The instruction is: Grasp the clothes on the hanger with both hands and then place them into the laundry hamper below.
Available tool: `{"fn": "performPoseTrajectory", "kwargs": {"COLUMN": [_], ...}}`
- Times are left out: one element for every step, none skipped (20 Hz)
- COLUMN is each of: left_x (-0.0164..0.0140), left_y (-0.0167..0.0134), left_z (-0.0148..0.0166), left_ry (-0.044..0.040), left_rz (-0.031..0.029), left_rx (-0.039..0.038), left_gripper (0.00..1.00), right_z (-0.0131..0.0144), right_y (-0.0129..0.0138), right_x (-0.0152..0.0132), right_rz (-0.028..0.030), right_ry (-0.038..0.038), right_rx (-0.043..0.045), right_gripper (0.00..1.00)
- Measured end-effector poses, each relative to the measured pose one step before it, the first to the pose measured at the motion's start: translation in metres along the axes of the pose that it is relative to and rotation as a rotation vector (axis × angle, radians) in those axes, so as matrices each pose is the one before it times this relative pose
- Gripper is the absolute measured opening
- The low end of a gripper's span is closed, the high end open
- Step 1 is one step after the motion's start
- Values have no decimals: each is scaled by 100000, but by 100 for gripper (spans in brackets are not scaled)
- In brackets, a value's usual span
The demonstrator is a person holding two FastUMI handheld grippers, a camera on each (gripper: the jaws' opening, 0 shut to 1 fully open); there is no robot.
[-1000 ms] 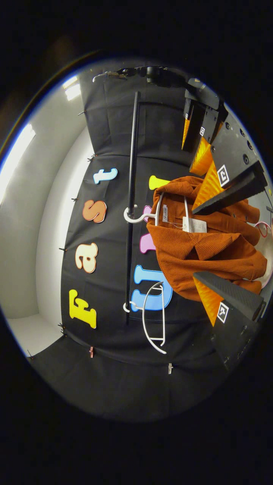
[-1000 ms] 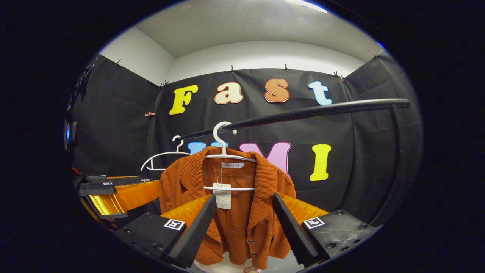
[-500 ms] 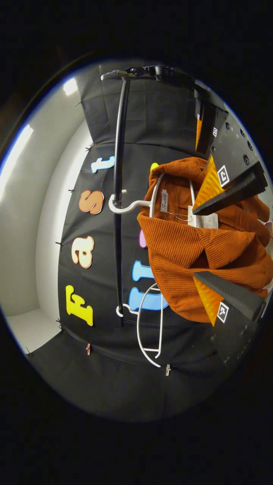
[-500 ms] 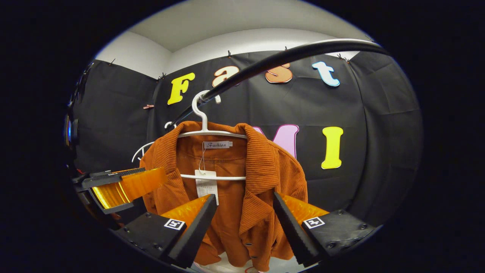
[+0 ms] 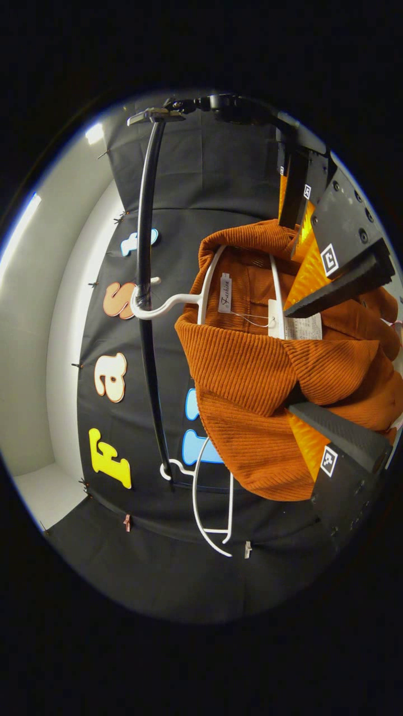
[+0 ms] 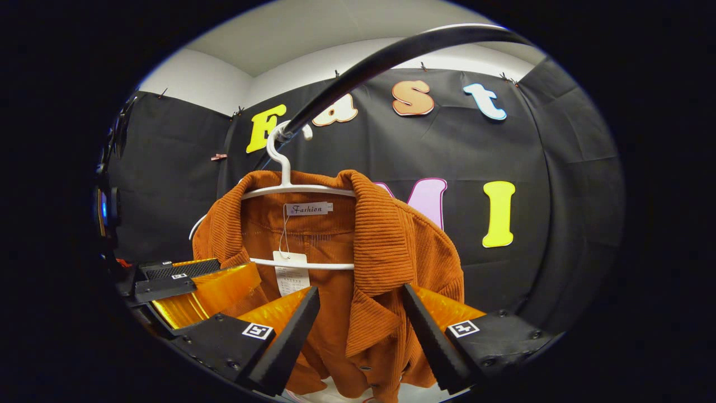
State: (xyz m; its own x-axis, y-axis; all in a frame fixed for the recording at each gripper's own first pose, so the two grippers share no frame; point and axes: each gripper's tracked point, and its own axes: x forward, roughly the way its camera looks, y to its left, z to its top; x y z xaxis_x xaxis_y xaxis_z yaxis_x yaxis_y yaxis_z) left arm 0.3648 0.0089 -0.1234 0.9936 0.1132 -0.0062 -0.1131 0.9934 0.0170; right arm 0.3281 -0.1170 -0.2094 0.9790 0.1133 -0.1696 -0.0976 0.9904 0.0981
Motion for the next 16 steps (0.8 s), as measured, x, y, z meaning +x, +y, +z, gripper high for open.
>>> {"fn": "performPoseTrajectory", "kwargs": {"left_x": [368, 363, 365, 211, 378, 218, 301, 420, 384, 400, 511, 563, 354, 357, 138, 263], "left_y": [222, 291, 522, 600, 330, 323, 422, 206, -28, -205, 124, 687, 736, 568, 418, -121], "left_z": [10, -38, -34, -231, -351, -458, -110, -316, -204, -393, -285, -283, -67, 60, 255, -105], "left_ry": [-703, -1183, -1572, -1728, -1311, -1203, -998, -276, -82, 682, 1300, 1442, 768, 435, 627, 1001], "left_rz": [991, 1913, 3509, 3909, 2913, 3065, 3150, 1940, 562, -547, -27, 1260, 1937, 1909, 1277, -610], "left_rx": [36, 97, 121, -132, -246, -207, -73, -8, -326, -638, -889, -882, -1031, -1385, -1510, -1591], "left_gripper": [94, 94, 94, 89, 89, 90, 89, 90, 90, 91, 89, 90, 75, 60, 44, 29], "right_z": [-415, -416, -438, -311, -296, -469, -202, -271, 52, -17, 86, 374, 126, 458, 557, 130], "right_y": [-275, -296, -349, -448, -360, -271, -123, -439, -632, -349, -130, -517, -511, -578, -432, -283], "right_x": [396, 470, 363, 460, 647, 750, 805, 564, 621, 526, 421, 98, 649, -219, 113, 6], "right_rz": [-810, -834, -1038, -1332, -1209, -919, 588, -825, -868, 68, 1120, -603, -531, -1542, 45, 1634], "right_ry": [862, 1121, 966, 248, 426, 888, 779, 818, -632, -237, -241, -356, -947, -1639, -1838, 439], "right_rx": [-263, -336, -29, -280, -349, -66, 306, 405, 208, 237, 294, -526, -950, -1697, -1505, -123], "right_gripper": [97, 97, 97, 97, 97, 97, 97, 97, 85, 73, 60, 61, 55, 49, 24, 17]}}
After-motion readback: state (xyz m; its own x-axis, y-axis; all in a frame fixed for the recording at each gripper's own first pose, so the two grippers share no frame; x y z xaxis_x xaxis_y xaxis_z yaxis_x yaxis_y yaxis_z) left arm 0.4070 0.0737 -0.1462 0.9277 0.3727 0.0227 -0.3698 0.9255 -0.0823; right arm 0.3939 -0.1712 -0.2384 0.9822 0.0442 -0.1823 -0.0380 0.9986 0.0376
